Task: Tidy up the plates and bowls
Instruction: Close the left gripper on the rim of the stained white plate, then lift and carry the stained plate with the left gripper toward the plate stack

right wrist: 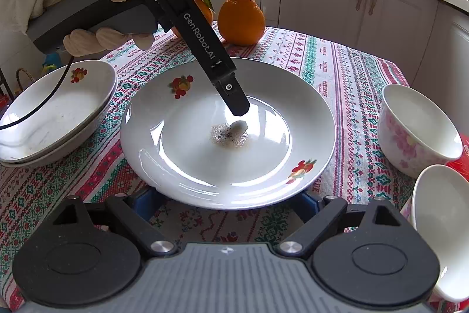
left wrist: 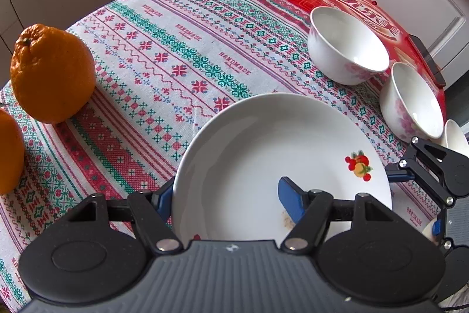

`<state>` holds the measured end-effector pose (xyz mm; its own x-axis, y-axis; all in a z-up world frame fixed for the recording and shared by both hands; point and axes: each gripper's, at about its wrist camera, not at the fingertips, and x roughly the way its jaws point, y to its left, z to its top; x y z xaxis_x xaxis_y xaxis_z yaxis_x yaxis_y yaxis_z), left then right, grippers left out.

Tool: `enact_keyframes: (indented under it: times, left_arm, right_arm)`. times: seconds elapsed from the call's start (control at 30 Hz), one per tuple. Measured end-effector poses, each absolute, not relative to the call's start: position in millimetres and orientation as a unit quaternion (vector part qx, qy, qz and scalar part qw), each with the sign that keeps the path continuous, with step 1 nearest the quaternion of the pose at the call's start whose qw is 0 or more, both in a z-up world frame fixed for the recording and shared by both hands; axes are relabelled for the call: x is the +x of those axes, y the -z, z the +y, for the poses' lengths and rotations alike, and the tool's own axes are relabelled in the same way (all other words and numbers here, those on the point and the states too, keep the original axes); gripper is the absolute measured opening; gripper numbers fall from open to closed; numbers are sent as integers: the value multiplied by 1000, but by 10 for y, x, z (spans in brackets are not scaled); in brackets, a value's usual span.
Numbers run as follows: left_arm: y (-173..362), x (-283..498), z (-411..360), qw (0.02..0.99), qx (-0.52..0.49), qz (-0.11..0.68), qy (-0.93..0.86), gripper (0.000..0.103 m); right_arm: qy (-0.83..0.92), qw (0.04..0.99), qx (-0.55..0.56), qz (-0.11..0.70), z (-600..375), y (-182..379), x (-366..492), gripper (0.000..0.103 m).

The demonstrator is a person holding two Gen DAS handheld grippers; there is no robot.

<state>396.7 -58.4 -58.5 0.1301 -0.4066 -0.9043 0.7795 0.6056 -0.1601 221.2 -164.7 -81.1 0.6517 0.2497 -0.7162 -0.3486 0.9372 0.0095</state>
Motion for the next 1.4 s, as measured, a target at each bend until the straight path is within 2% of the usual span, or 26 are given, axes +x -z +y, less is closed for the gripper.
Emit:
enact_keyframes:
  times: [0.57,1.4]
  left_arm:
    - [540,3861,-534,733,165,514,414,70]
    - [-2,3083,149,783,124,486,367,70]
  right_arm:
    - [-169,904,-67,386,-1647,778,2143,94]
    - [-236,900,-116,348,-1327,311,1601,94]
